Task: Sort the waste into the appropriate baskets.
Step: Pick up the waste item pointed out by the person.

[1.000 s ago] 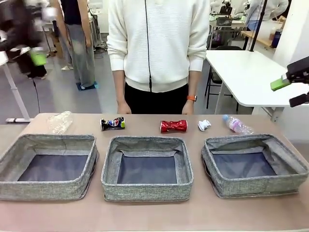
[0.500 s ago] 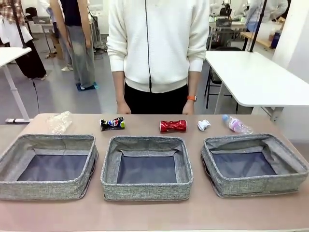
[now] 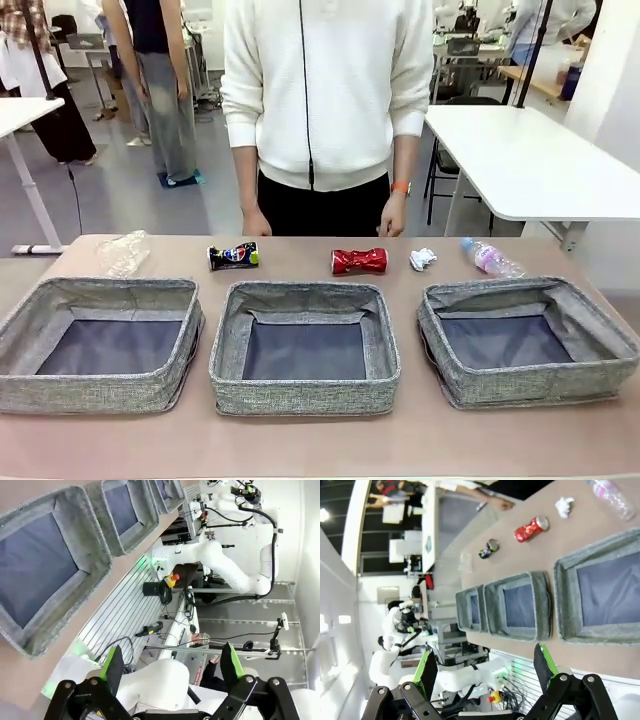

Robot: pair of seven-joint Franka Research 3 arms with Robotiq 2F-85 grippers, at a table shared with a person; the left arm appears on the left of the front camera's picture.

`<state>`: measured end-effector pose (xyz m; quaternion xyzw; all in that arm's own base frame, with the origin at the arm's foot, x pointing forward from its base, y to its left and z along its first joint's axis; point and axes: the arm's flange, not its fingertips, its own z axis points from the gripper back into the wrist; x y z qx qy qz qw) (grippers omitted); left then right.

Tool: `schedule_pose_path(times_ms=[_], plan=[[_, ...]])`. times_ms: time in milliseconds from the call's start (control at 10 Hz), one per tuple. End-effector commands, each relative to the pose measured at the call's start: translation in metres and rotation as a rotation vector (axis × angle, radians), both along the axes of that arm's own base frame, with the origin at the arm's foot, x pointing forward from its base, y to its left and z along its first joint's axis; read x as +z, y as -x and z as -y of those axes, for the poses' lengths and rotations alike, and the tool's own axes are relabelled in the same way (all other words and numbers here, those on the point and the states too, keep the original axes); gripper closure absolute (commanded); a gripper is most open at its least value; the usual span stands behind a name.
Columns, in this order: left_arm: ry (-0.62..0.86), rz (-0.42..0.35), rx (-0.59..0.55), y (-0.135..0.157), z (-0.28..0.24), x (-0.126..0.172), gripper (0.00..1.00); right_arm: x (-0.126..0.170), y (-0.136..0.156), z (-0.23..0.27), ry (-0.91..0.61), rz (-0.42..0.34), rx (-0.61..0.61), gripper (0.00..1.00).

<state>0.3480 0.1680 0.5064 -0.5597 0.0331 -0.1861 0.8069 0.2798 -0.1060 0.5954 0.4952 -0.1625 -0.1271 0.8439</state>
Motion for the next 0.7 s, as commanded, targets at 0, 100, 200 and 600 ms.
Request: schedule_pose_path(times_ms=[0, 100, 200, 600], plan=[[-0.010, 0.023, -0.006, 0.0032, -0.0004, -0.0019, 0.00, -0.0010, 0.0025, 0.0047, -0.016, 0.026, 0.003, 0.00], [-0.010, 0.023, -0.006, 0.0032, -0.0004, -0.0019, 0.00, -0.0010, 0.0025, 0.0047, -0.016, 0.026, 0.003, 0.00], [-0.010, 0.023, -0.006, 0.0032, -0.0004, -0.0019, 0.00, -0.0010, 0.0025, 0.0047, -0.016, 0.026, 0.003, 0.00], [-0.010, 0.023, -0.006, 0.0032, -0.0004, -0.0019, 0.00, -0.0010, 0.0025, 0.0047, -0.016, 0.026, 0.003, 0.00]])
